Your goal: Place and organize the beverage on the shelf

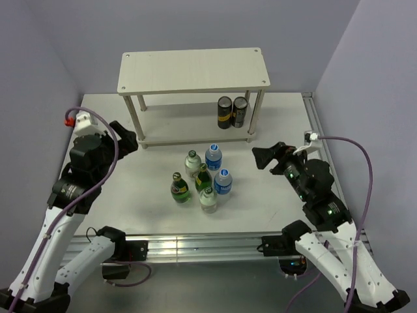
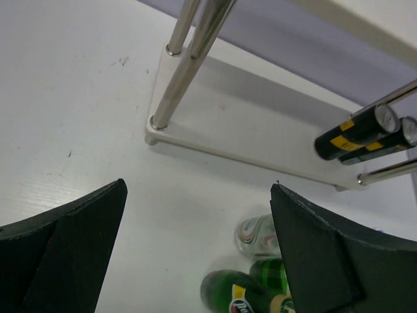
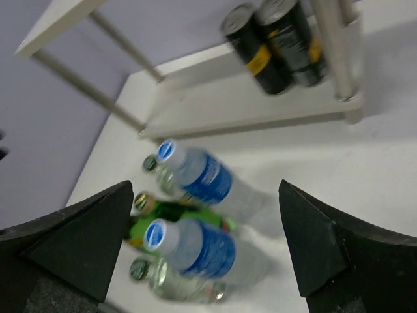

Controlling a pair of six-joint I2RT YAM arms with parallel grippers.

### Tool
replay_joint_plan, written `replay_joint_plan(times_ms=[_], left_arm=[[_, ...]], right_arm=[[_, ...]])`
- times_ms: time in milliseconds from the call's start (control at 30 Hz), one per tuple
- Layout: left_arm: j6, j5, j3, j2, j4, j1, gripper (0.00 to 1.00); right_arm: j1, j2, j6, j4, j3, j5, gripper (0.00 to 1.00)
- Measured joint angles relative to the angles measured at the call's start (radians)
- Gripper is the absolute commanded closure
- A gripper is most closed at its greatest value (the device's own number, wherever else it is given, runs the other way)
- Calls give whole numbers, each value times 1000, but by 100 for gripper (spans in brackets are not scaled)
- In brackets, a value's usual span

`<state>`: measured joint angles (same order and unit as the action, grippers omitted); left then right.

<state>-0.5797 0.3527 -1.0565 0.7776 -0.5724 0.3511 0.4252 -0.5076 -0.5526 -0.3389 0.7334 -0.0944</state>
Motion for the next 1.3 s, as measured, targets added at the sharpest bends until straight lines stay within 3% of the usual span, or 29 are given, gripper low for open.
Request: replay_joint_plan(times_ms=[200, 500, 800, 1300], left_arm=[[42, -15, 154, -74, 30, 4, 1], [63, -34, 165, -60, 70, 4, 3], [68, -34, 176, -84, 94, 4, 4], [71, -39, 182, -87, 98, 4, 5]], right_arm=[[167, 55, -25, -29, -76, 57, 0], [645, -112, -197, -121, -181, -252, 0], [690, -117, -272, -44, -336, -371, 0], [690, -435, -214, 319, -367, -424, 0]])
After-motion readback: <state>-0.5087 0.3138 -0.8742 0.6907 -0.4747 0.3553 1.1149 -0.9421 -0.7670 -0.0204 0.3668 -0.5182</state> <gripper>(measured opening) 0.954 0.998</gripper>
